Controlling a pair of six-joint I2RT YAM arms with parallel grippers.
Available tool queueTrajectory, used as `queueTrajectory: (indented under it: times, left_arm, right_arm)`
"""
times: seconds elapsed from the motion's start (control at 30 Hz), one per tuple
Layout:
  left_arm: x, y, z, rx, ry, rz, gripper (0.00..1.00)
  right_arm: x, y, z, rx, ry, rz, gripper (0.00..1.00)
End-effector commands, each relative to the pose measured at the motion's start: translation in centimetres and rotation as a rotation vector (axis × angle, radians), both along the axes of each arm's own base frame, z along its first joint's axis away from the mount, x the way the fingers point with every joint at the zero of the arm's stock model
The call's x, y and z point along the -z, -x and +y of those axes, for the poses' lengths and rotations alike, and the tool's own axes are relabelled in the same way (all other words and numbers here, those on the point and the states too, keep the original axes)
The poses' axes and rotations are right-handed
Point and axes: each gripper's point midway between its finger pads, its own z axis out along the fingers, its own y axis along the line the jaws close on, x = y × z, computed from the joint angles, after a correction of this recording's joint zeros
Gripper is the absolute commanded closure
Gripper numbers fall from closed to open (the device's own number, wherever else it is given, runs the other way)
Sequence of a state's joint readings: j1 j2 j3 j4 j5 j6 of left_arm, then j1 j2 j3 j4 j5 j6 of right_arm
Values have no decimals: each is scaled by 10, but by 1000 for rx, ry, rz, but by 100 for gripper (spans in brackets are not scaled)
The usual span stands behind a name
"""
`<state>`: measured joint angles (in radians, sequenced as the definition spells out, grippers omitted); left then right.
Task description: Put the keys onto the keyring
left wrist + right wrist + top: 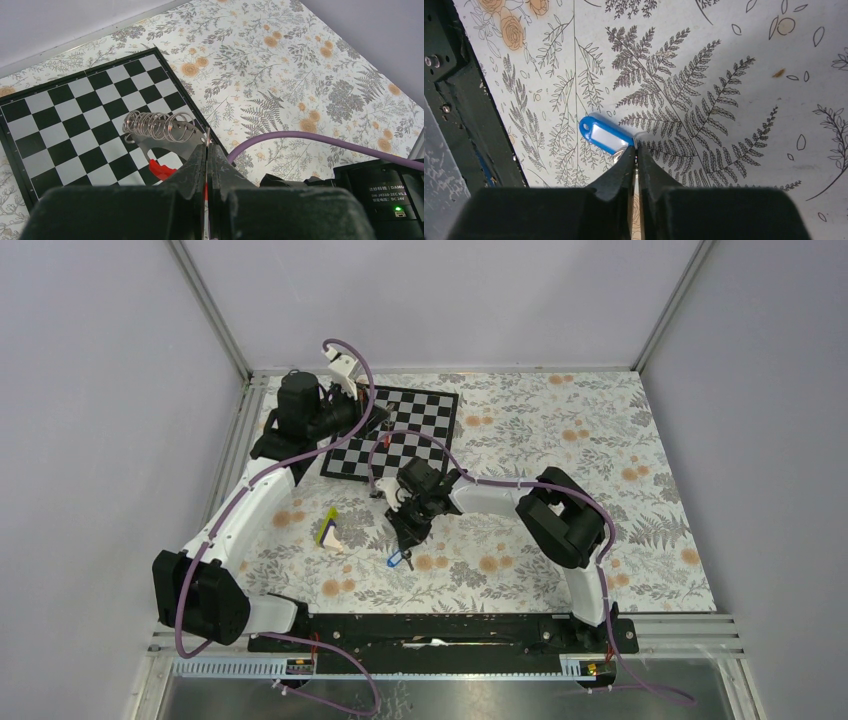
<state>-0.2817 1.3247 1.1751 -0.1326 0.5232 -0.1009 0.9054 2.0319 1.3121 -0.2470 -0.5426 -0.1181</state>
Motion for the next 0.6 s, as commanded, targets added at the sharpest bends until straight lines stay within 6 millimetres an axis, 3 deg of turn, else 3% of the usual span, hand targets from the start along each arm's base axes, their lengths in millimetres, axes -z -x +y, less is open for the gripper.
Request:
queueTrajectory:
  times: [0.0,0.07,0.23,0.57]
  left_arm:
    - [-27,1,-2,30,20,-118,100]
    - [-25,1,-2,34,12,-123,100]
    - [-23,2,-1,43,-8,-140,100]
    - [-24,6,-4,80,-18,-162,100]
  right_arm:
    - [-19,-4,8,-13,-26,-29,95]
    - [-27,-8,8,-9,-38,-46,100]
    - [-48,-19,3,2,-88,-57,100]
    - [-79,-18,-18,-36,-156,-73,100]
